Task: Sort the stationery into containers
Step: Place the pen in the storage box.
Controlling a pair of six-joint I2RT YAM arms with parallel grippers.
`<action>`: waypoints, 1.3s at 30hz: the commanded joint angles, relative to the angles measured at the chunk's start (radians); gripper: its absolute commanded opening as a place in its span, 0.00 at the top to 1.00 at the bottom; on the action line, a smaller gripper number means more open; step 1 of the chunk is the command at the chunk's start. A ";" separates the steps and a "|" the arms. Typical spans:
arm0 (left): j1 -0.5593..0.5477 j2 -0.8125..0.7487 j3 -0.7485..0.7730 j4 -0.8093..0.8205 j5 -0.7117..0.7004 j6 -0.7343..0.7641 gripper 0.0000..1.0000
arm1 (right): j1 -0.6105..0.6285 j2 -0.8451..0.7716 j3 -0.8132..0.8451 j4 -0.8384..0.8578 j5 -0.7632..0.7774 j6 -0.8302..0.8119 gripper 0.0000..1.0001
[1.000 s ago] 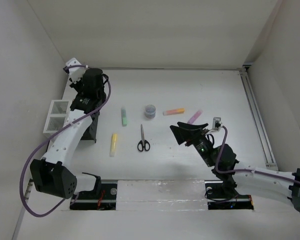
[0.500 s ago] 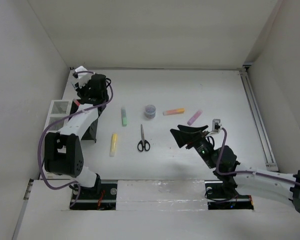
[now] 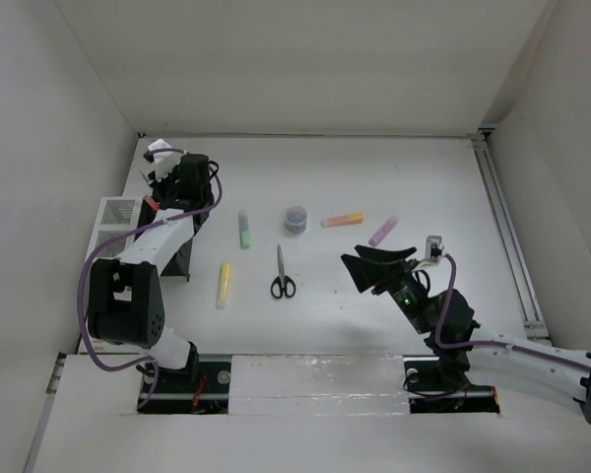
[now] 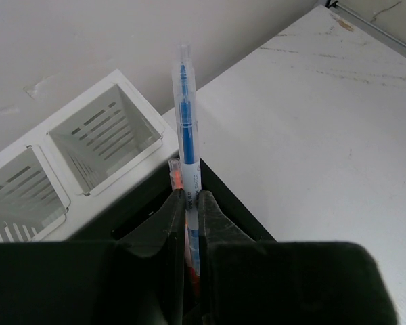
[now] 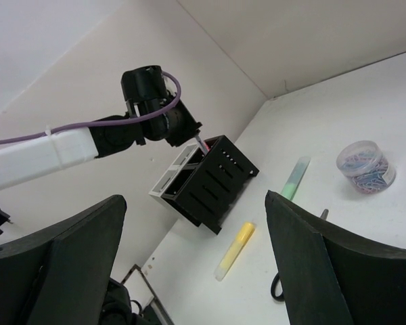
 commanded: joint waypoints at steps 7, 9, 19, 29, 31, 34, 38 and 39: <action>-0.022 0.027 0.064 -0.127 -0.050 -0.115 1.00 | -0.008 -0.089 -0.016 -0.045 -0.006 -0.018 0.10; -0.031 0.051 0.064 -0.148 -0.079 -0.138 1.00 | -0.008 -0.098 -0.016 -0.045 -0.006 -0.018 0.10; -0.031 0.080 0.097 -0.221 -0.050 -0.189 0.86 | -0.008 -0.107 -0.016 -0.055 0.005 -0.018 0.10; -0.031 0.050 0.127 -0.224 -0.027 -0.189 0.55 | -0.008 -0.073 0.013 -0.035 0.014 -0.018 0.10; -0.042 0.016 0.146 -0.247 -0.036 -0.189 0.53 | -0.008 -0.053 0.013 -0.025 0.014 -0.018 0.10; -0.042 -0.067 0.158 -0.247 -0.002 -0.189 0.47 | -0.008 -0.033 0.031 -0.025 0.014 -0.018 0.10; -0.042 -0.188 0.158 -0.205 0.057 -0.123 0.27 | -0.008 -0.023 0.040 -0.025 0.003 -0.027 0.10; -0.042 -0.209 0.158 -0.205 0.070 -0.107 0.23 | -0.008 -0.023 0.049 -0.039 0.003 -0.027 0.10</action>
